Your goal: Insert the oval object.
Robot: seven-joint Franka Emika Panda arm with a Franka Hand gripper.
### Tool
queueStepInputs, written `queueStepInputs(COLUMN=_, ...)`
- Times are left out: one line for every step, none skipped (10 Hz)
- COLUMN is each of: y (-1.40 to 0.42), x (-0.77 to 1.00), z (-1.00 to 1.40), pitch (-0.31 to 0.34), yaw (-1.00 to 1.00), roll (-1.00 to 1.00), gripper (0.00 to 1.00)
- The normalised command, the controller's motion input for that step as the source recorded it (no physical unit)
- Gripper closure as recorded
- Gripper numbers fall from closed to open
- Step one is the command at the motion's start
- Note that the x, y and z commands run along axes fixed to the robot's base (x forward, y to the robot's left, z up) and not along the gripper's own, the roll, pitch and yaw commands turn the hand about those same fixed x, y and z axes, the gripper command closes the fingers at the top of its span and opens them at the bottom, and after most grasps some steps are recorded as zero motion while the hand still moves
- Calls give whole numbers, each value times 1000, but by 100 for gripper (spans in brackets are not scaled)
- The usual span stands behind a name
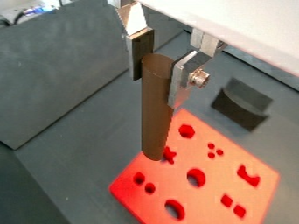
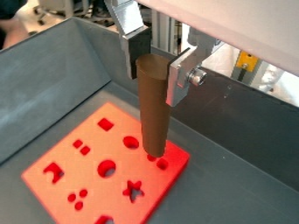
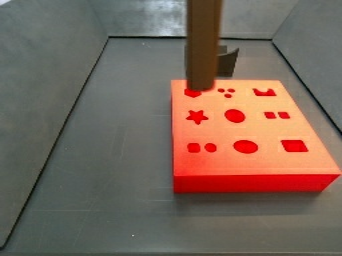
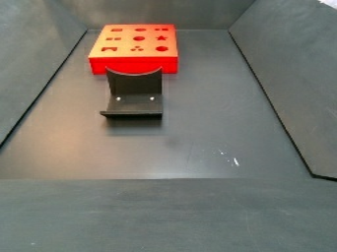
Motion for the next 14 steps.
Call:
queueStepInputs(y=0, x=46, z=0, pitch=0, yaw=-31, roll=0, gripper=100)
queueStepInputs(y=-31, x=9, z=0, pitch=0, yaw=0, roll=0, gripper=100)
queueStepInputs(y=-117, x=46, z=-11, pitch=0, yaw=-71, roll=49, gripper=100)
queueStepInputs(y=-200, x=149, z=0, pitch=0, yaw=-223, roll=93, gripper=100)
queueStepInputs(y=-211, x=266, z=0, pitch=19, yaw=-369, roll=126, gripper=100)
queueStepInputs(y=-77, x=231, z=0, pitch=64, yaw=-300, roll=84, gripper=100)
queueStepInputs(y=0, x=0, z=0, pitch=0, yaw=0, roll=9, gripper=100)
queueStepInputs(y=0, x=457, z=-71, pitch=34, yaw=31, roll=24, gripper=100)
queueStepInputs(y=-149, x=797, z=-120, pitch=93, yaw=263, roll=101, gripper=100)
queueStepInputs(y=-183, x=829, z=-86, pitch=97, yaw=317, roll=116, gripper=100)
queueStepInputs(y=-223, x=851, z=-51, pitch=87, yaw=260, roll=149, gripper=100)
queueStepInputs(y=-280, x=886, z=0, pitch=86, yaw=149, roll=203, gripper=100)
queueStepInputs(y=-240, x=589, z=0, pitch=206, yaw=71, roll=124, gripper=100)
queueStepInputs(y=0, x=0, z=-74, pitch=0, yaw=0, roll=0, gripper=100)
